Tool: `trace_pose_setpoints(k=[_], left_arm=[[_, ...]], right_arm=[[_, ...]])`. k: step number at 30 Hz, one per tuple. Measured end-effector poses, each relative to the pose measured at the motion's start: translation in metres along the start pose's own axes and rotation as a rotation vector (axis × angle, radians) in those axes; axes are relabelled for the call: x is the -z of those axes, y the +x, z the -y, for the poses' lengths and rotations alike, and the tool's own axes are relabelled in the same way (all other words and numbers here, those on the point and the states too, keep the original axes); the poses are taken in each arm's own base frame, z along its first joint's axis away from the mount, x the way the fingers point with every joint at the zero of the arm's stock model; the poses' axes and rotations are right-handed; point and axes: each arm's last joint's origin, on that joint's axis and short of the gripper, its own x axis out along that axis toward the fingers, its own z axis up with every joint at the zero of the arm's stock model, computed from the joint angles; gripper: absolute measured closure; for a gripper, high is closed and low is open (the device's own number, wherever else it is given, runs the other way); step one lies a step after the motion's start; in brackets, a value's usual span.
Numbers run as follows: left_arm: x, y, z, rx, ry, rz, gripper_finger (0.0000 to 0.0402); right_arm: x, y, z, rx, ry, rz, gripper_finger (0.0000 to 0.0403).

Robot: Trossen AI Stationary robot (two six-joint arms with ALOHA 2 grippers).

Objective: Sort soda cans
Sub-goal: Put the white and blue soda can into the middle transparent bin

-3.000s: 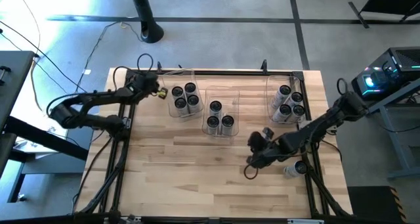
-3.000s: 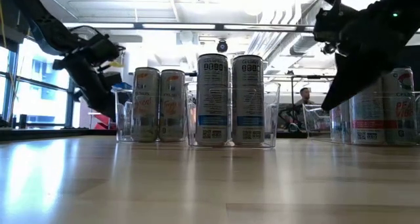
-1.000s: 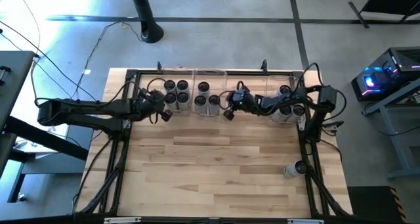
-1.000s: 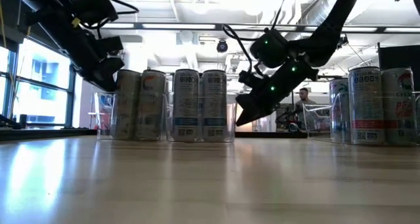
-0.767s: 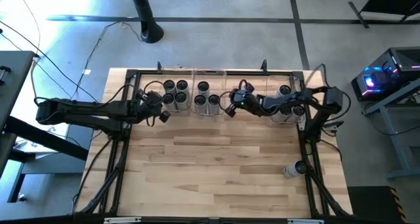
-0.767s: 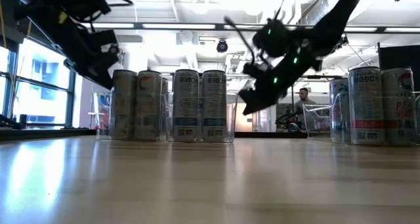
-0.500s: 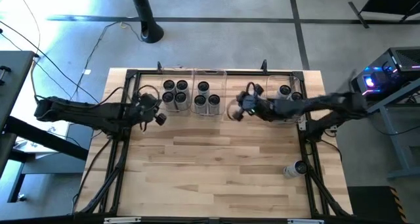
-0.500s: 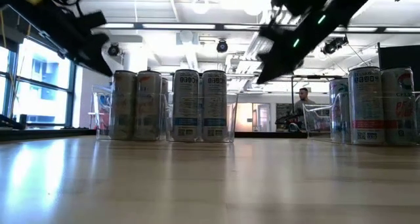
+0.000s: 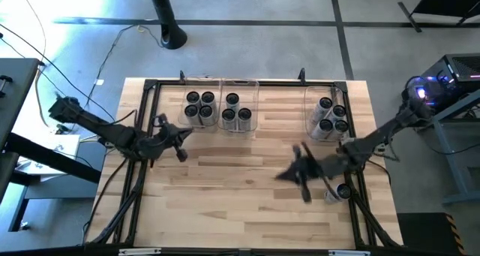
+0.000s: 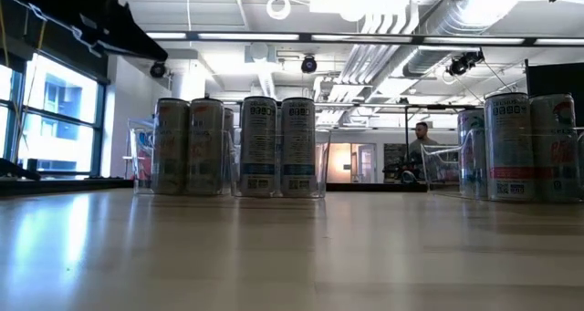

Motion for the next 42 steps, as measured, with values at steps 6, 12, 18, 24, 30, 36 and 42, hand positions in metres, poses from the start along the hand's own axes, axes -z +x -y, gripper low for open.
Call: trace_pose_setpoints(k=[6,12,18,24,30,36,42], left_arm=[[0.004,-0.006,0.018,0.024,0.004,0.033,0.0401],[0.011,-0.005,0.029,0.035,-0.009,0.016,0.0401],[0.016,-0.003,0.035,0.034,-0.004,-0.001,0.0401],[0.02,0.0,0.038,0.024,0.006,-0.019,0.0401],[0.024,0.0,0.038,0.022,0.015,-0.038,0.0401],[0.026,0.001,0.037,0.025,0.036,-0.056,0.0401],[0.026,0.001,0.037,0.025,0.039,-0.057,0.0401]], right_arm=[[-0.002,0.026,-0.036,-0.136,0.0,0.215,0.0376],[-0.036,0.026,-0.052,-0.112,-0.082,0.088,0.0261],[-0.076,-0.014,-0.062,0.064,0.087,-0.333,0.0128],[-0.075,-0.049,-0.066,0.294,0.477,-0.753,0.0093],[-0.05,-0.069,-0.076,0.537,0.573,-0.937,0.0091],[-0.026,-0.076,-0.084,0.638,0.609,-0.976,0.0091],[0.003,-0.075,-0.08,0.781,0.667,-1.071,0.0091]])
